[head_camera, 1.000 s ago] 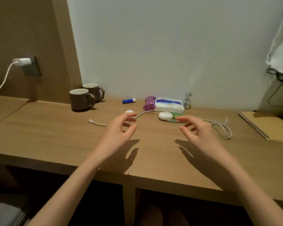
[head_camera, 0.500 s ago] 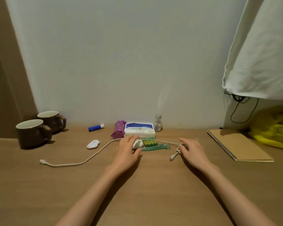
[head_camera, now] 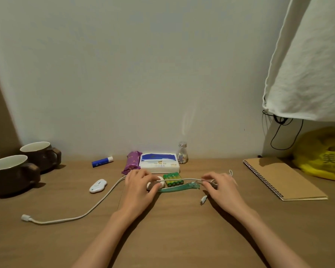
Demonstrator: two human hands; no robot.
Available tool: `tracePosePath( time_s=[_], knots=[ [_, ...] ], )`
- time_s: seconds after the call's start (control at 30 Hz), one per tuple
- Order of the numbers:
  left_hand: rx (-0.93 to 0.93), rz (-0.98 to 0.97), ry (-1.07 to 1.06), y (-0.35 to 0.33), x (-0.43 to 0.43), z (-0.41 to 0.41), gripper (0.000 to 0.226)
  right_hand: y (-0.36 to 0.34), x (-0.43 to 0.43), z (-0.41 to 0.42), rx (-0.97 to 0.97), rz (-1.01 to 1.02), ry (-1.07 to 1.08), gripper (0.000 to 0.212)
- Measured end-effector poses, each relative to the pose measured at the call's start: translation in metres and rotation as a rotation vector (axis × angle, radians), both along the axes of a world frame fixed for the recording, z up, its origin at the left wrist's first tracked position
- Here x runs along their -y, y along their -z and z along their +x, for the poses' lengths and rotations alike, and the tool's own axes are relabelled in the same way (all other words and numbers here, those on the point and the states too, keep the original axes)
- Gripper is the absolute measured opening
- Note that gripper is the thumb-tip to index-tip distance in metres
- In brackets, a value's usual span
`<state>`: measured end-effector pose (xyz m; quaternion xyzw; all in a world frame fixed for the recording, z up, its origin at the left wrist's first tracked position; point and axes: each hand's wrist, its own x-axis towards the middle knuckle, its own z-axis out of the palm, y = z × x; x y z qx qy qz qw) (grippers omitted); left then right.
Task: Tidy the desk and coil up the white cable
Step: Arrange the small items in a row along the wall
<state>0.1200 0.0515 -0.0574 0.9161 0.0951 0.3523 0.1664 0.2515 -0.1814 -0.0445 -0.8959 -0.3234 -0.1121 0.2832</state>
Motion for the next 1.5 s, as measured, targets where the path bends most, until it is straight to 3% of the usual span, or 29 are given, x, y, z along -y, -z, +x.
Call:
tracePosePath(
  time_s=[0.1,0.2,0.3,0.5,0.9,1.0,1.17,1.33,1.5],
  knots=[
    [0.004,-0.016,0.037,-0.003,0.003,-0.002,0.034,-0.017,-0.016,-0.006,-0.003,0.017,-0.1,0.026],
    [-0.012,0.01,0.069,-0.006,0.006,-0.005,0.045,-0.029,-0.037,-0.016,-0.004,-0.097,-0.242,0.021],
    [-0.035,0.034,0.076,-0.004,0.004,-0.008,0.031,-0.027,-0.05,-0.02,0.004,-0.14,-0.285,0.013],
    [-0.043,0.017,0.047,-0.008,0.0,-0.007,0.022,-0.017,-0.044,-0.019,0.132,-0.188,-0.271,0.029],
    [-0.029,-0.028,0.045,-0.004,-0.011,-0.008,0.013,-0.023,-0.025,-0.015,-0.117,-0.194,-0.355,0.01],
    [-0.045,-0.025,0.053,-0.004,-0.012,-0.01,0.011,-0.037,-0.016,-0.015,-0.27,-0.077,-0.376,0.009],
    [-0.06,-0.043,0.061,-0.002,-0.01,-0.008,0.002,-0.046,-0.014,-0.004,-0.233,0.245,-0.162,0.007],
    [-0.042,-0.081,0.099,-0.001,-0.006,-0.007,0.01,-0.029,-0.034,0.018,-0.173,0.155,0.091,0.008],
    [-0.047,-0.049,0.109,0.004,-0.01,-0.003,0.018,-0.024,-0.051,0.029,-0.167,0.054,0.189,0.006]
  ],
)
